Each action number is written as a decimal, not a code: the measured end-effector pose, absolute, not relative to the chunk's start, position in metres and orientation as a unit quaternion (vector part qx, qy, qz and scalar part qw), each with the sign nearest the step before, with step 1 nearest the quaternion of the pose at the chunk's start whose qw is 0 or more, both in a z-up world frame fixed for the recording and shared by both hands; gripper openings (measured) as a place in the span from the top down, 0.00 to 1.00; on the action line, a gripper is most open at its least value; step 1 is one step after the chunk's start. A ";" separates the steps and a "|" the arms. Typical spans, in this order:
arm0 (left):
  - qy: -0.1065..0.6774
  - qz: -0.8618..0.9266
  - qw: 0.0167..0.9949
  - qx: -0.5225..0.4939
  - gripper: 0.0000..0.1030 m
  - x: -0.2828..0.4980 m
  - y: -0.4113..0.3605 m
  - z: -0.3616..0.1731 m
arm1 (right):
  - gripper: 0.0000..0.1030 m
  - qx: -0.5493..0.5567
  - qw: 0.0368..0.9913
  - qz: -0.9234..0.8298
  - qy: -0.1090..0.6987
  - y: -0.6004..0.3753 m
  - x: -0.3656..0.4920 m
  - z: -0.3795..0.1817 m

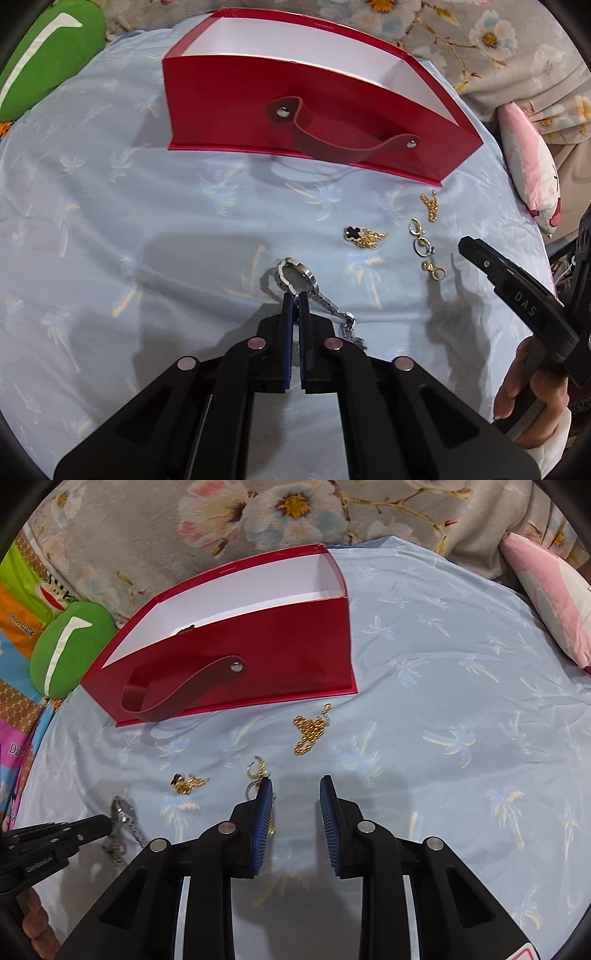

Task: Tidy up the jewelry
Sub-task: 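Lift the silver watch with the left tool while the right tool grasps the gold chain, then carry the watch and chain into the red box and open both tools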

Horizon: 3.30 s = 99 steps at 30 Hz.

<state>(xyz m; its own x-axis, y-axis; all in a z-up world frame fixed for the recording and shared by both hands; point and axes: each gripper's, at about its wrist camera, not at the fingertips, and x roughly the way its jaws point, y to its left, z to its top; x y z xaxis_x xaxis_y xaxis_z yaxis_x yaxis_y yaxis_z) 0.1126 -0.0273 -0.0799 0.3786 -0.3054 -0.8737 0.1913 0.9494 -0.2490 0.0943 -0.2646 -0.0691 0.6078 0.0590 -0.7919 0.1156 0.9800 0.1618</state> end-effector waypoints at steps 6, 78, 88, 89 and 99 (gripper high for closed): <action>0.530 -0.149 0.833 -0.060 0.99 0.118 -0.021 -0.075 | 0.76 0.110 0.891 -0.033 0.440 -0.277 0.119 -0.072; 0.342 -0.162 0.925 -0.038 0.94 0.223 -0.031 0.100 | 0.97 0.061 0.960 0.032 0.271 -0.225 0.197 0.103; 0.377 -0.135 0.916 -0.023 0.94 0.285 -0.049 0.049 | 0.97 0.062 0.941 0.014 0.331 -0.220 0.254 0.051; 0.380 -0.133 0.915 -0.022 0.94 0.288 -0.050 0.045 | 0.97 0.061 0.940 0.011 0.337 -0.220 0.258 0.045; 0.416 -0.116 0.902 -0.017 0.94 0.310 -0.056 -0.001 | 0.96 0.065 0.925 0.000 0.374 -0.221 0.274 0.005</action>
